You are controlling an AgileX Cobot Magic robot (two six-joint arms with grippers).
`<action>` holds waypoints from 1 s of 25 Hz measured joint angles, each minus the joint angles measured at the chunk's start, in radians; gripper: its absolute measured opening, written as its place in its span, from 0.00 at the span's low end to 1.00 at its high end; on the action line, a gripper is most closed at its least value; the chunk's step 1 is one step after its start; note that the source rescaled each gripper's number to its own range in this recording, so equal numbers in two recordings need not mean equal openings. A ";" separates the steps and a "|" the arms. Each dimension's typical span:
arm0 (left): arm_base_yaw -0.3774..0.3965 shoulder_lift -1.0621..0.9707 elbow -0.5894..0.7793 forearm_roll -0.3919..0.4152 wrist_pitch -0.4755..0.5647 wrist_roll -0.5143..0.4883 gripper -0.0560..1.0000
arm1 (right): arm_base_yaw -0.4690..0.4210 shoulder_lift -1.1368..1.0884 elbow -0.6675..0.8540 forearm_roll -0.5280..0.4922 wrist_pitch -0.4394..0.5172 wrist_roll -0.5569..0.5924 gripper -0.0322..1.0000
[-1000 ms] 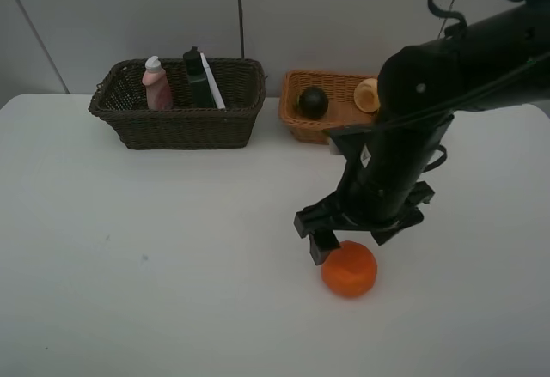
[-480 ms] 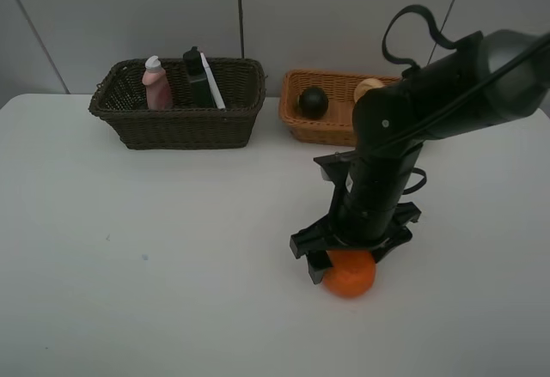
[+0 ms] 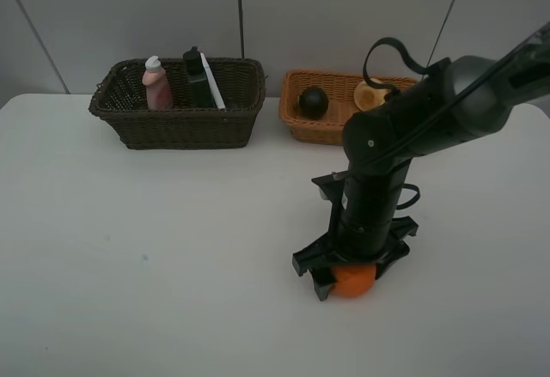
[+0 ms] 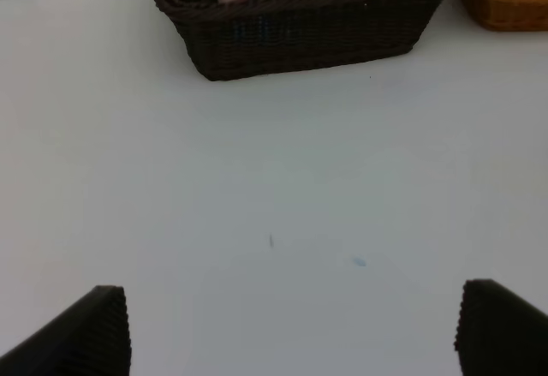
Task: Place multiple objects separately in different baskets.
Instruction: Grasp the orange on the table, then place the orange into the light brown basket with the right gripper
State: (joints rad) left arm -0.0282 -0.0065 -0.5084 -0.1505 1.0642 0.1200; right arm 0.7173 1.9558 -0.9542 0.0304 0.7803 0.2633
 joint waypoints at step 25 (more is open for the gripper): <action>0.000 0.000 0.000 0.000 0.000 0.000 1.00 | -0.159 -0.093 -0.409 -0.242 0.204 -0.038 0.55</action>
State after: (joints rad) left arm -0.0282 -0.0065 -0.5084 -0.1505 1.0642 0.1200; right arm 0.5580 1.8624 -1.3634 -0.2119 0.9848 0.2255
